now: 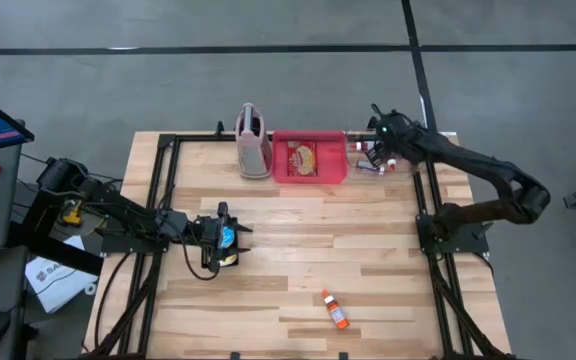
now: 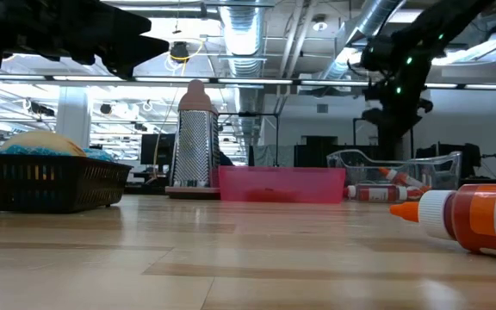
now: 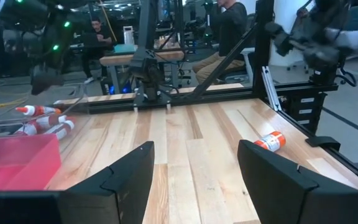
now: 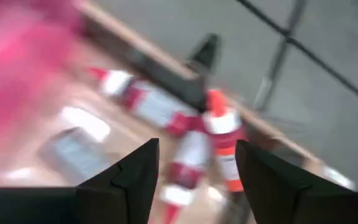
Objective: Pick & Place Food Item
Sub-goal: Put the orange food coloring bottle into the transparent bin
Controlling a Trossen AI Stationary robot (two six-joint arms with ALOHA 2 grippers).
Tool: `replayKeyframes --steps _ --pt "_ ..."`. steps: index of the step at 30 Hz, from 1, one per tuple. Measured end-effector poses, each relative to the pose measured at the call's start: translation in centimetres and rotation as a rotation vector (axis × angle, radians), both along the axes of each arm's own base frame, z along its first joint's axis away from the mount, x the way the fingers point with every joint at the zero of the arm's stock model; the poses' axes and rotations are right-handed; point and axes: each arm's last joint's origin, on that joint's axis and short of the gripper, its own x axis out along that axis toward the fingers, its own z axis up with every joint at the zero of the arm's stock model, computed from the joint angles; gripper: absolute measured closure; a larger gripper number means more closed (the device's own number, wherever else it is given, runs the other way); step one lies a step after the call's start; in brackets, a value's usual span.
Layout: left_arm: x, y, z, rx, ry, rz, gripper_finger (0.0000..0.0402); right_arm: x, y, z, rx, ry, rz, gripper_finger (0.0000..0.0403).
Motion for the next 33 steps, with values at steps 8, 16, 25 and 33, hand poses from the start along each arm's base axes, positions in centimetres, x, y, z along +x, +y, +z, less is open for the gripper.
replayKeyframes --steps 8,16,25,33 --pt "-0.1 -0.2 0.0 -0.015 0.002 -0.013 0.0175 1.5 6.9 2.4 0.257 -0.296 0.311 0.0227" --pt "-0.2 -0.6 0.0 -0.009 0.003 -0.030 0.0175 3.4 17.4 3.6 0.461 -0.438 0.567 0.0248" --pt "-0.2 -0.6 -0.3 0.021 0.027 -0.031 0.0175 5.2 27.2 1.4 0.470 -0.477 0.651 0.0257" --pt "-0.2 -0.5 -0.3 0.024 0.027 -0.028 0.0175 7.7 30.1 -3.5 0.432 -0.377 0.583 0.0249"
